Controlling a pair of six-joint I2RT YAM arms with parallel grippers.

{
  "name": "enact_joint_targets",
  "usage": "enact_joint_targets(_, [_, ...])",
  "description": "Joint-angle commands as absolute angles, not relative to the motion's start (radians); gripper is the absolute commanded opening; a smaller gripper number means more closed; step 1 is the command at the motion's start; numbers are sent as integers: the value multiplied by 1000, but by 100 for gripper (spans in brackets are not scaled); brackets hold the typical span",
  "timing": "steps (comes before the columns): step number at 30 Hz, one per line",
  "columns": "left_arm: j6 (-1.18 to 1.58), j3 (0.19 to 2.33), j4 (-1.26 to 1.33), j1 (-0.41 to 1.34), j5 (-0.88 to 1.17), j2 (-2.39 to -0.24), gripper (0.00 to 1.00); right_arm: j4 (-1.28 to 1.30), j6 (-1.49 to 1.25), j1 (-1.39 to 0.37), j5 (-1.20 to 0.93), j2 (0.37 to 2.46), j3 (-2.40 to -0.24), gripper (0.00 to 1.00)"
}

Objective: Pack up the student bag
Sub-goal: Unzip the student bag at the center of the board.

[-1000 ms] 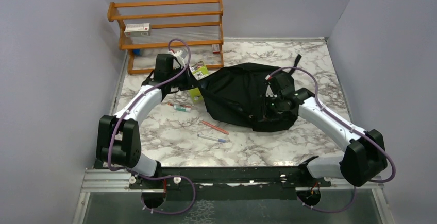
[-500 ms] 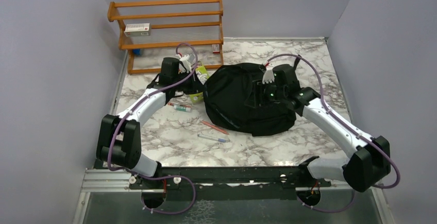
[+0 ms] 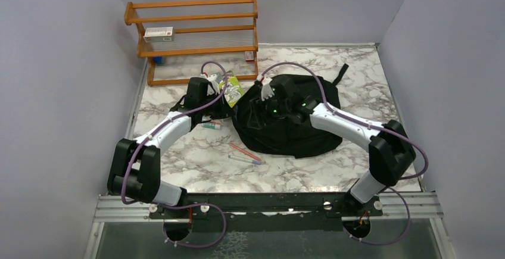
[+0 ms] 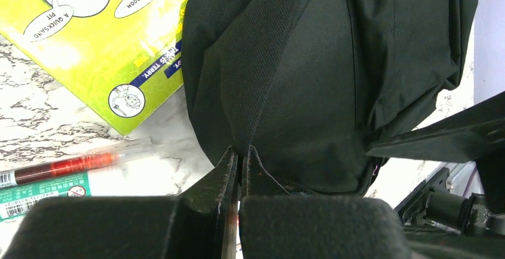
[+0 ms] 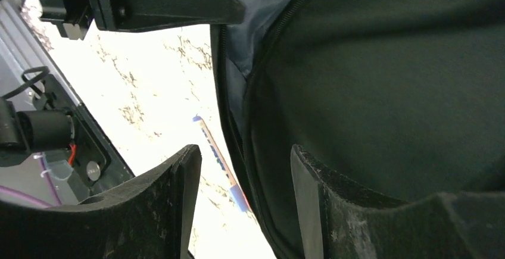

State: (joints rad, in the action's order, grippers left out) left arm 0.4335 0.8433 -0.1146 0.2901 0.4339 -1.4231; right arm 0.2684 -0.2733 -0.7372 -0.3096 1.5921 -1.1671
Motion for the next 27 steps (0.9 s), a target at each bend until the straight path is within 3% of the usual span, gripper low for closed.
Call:
enact_joint_targets(1, [442,842,-137,294,407,-1419,0,203,-273,-805,-219,1676,-1214,62])
enact_joint_targets(15, [435,840,-137,293,428,-1420,0,195,-240,-862,-56,1806,-1261,61])
enact_joint_targets(21, [430,842,-144,293,428,-1421,0,102,-261,-865,-143,1685,-1188,62])
enact_joint_targets(27, [426,842,-147,293,432,-1419,0,113,-301,-866,60,1603,-1151,63])
